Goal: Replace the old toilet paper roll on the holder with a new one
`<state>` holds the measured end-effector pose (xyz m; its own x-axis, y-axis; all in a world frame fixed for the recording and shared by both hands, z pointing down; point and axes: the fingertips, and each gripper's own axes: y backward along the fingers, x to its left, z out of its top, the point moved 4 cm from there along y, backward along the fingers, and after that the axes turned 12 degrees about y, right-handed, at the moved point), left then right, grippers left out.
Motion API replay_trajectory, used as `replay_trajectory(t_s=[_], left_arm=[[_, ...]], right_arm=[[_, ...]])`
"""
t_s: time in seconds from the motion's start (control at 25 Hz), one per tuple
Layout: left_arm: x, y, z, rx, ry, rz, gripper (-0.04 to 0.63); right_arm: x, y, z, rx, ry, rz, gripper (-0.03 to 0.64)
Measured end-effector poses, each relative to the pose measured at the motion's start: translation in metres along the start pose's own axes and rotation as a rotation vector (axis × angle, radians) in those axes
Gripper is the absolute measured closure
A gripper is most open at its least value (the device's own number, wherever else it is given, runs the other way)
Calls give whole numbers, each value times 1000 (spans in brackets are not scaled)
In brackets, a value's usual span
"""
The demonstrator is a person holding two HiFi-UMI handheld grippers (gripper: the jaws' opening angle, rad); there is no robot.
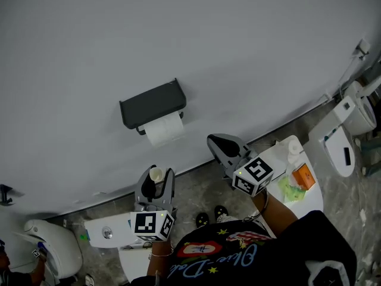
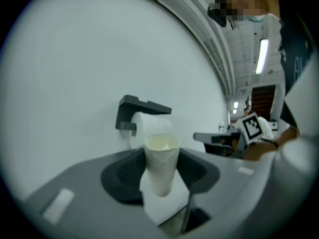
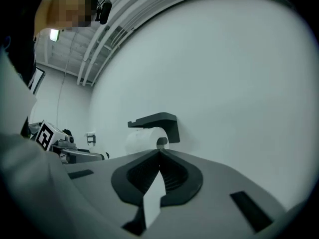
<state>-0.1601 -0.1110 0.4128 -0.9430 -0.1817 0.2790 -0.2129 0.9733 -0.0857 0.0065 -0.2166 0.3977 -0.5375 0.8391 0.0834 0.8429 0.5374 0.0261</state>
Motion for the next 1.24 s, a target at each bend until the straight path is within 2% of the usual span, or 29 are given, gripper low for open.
replay_trajectory(t_s=[0.32, 1.24], left_arm=[[-5, -4, -2, 13, -2, -26, 405], [-3, 0, -2, 11, -5, -16, 405]], right_arm=[[1, 8, 3, 10, 45, -19, 603], [4, 8, 7, -1, 53, -27, 603]])
